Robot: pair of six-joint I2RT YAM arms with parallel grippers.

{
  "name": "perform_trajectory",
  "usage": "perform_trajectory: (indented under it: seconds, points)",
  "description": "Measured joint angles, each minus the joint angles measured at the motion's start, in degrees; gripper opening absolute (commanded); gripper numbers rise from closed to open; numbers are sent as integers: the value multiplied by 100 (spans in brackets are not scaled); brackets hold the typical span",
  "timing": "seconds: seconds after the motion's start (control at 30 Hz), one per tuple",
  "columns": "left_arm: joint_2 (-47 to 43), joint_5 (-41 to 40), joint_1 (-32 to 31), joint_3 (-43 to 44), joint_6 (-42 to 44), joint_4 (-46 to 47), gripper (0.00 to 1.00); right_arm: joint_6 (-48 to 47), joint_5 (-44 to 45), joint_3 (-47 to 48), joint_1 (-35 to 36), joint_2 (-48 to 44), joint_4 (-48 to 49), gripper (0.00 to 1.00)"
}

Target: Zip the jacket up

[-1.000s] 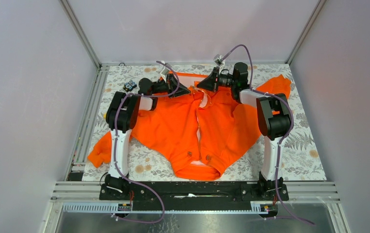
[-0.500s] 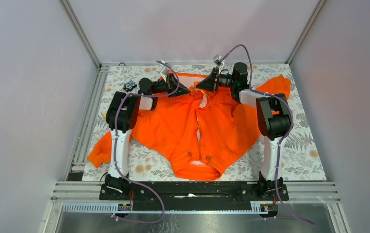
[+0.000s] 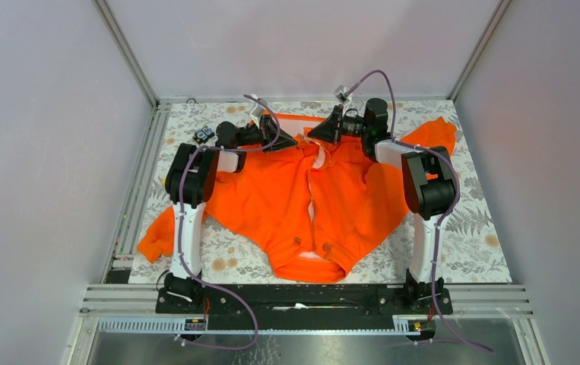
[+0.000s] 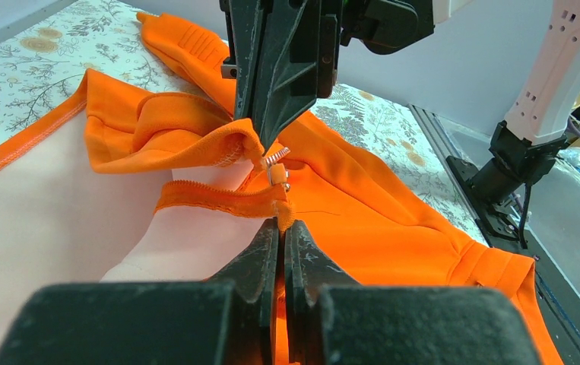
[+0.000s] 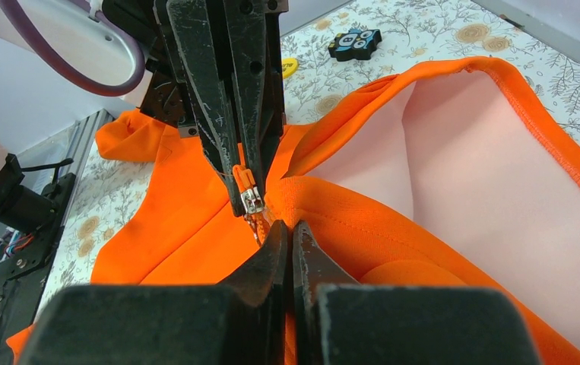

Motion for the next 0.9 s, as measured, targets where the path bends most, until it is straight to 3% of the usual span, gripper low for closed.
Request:
perform_trajectory:
  seconds: [0.9]
  points:
    - [0,0,0,0,-2,0,0,258,-118,-9,42,0,190,0]
